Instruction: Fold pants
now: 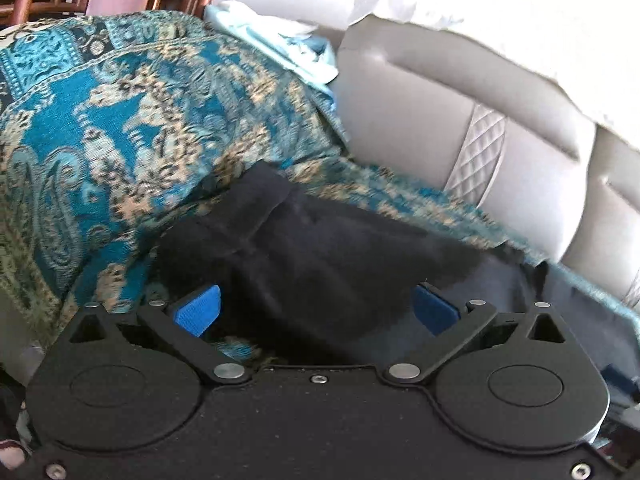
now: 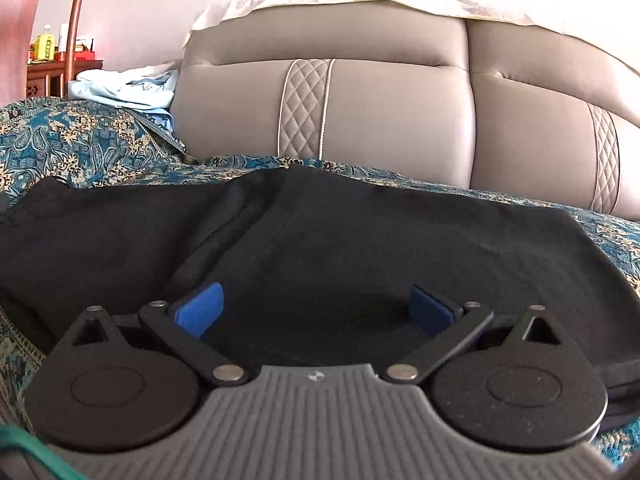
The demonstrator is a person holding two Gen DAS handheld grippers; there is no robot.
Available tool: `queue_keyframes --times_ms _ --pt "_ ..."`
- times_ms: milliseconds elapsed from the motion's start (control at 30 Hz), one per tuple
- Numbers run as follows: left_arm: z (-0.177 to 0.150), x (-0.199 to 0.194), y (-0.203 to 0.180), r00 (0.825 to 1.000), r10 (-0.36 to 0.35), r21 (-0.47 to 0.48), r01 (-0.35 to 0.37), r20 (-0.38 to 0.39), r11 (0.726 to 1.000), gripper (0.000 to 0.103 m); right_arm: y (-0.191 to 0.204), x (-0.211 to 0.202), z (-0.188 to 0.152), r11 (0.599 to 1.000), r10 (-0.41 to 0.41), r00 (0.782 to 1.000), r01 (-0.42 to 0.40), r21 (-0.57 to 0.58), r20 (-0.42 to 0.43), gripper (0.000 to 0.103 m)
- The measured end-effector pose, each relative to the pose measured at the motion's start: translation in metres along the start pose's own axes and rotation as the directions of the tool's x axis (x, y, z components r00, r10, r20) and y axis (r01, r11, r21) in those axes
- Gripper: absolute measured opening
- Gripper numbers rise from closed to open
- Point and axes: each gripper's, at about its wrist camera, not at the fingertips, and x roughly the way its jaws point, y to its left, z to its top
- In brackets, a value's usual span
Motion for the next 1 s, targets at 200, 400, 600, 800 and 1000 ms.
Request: queue_keyframes --times_ms 200,400,600,800,1000 --pt "-0.005 0.011 0.019 0.997 0.010 -0.115 -0.018 -0.072 0.993 0.103 -0.001 -0.001 -0.001 1.000 0.005 1.000 -0.005 0.002 0.008 0.103" --pt "0.003 0.023 0.029 0.996 -0.024 -0.176 0.008 -0.090 0.984 0.098 -0.003 -0.002 -0.003 1.000 0.018 1.000 -0.018 0.007 0.019 0.103" --pt "0.012 0.022 0.038 0.995 -0.029 -0.299 -0.001 -0.095 0.954 0.066 -0.003 -0.002 -0.003 1.000 0.020 0.999 -0.020 0.008 0.025 0.103" --pt "0.007 0.015 0.043 0.985 -0.125 -0.368 0.072 -0.123 0.927 0.062 -0.004 -0.003 -0.005 1.000 0.026 0.999 -0.026 0.011 0.032 0.103" --pt "0.014 0.040 0.051 0.988 -0.133 -0.449 0.084 -0.078 0.889 0.069 -0.005 -0.003 -0.005 0.999 0.030 0.999 -0.031 0.012 0.033 0.103"
